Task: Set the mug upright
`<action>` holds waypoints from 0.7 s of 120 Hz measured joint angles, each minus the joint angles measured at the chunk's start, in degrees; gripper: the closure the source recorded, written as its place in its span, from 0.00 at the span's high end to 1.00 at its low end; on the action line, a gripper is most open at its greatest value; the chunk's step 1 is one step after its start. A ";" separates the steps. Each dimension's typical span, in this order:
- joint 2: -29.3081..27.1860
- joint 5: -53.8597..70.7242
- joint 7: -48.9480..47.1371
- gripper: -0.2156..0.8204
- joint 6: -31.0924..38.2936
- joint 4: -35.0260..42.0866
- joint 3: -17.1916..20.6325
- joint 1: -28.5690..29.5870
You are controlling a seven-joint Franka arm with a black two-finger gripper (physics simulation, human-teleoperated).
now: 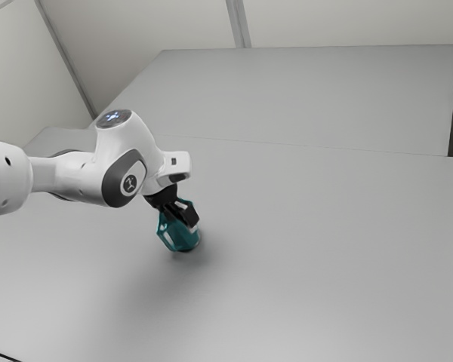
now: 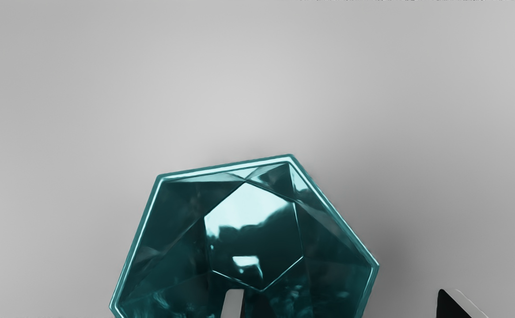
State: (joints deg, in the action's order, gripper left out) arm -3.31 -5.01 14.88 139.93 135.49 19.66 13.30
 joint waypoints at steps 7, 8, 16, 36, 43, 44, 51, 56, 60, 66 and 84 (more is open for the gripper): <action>-0.54 -0.03 -0.32 0.68 0.09 0.10 0.33 0.31; -0.60 -0.04 -0.36 0.69 0.09 0.09 0.40 0.34; -1.64 -0.06 -0.69 0.71 -0.41 -0.22 0.79 0.38; -3.86 -0.20 -1.18 0.76 -6.10 -5.06 1.06 0.59; -3.59 -0.22 -1.22 0.76 -9.53 -9.65 1.04 0.59; -3.37 -0.21 -1.25 0.77 -10.25 -10.71 1.03 0.57; -0.54 -0.15 -1.54 0.77 -15.58 -19.12 0.94 0.40; 1.14 -0.11 -1.74 0.78 -18.99 -23.93 0.82 0.35; 1.83 -0.08 -1.90 0.78 -21.30 -26.88 0.67 0.35; 2.30 -0.04 -2.13 0.78 -24.75 -30.81 0.15 0.17; 2.77 0.61 -2.75 0.79 -34.30 -39.60 -2.59 -1.38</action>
State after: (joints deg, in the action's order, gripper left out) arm -0.54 -4.40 12.13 105.63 95.89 17.07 11.92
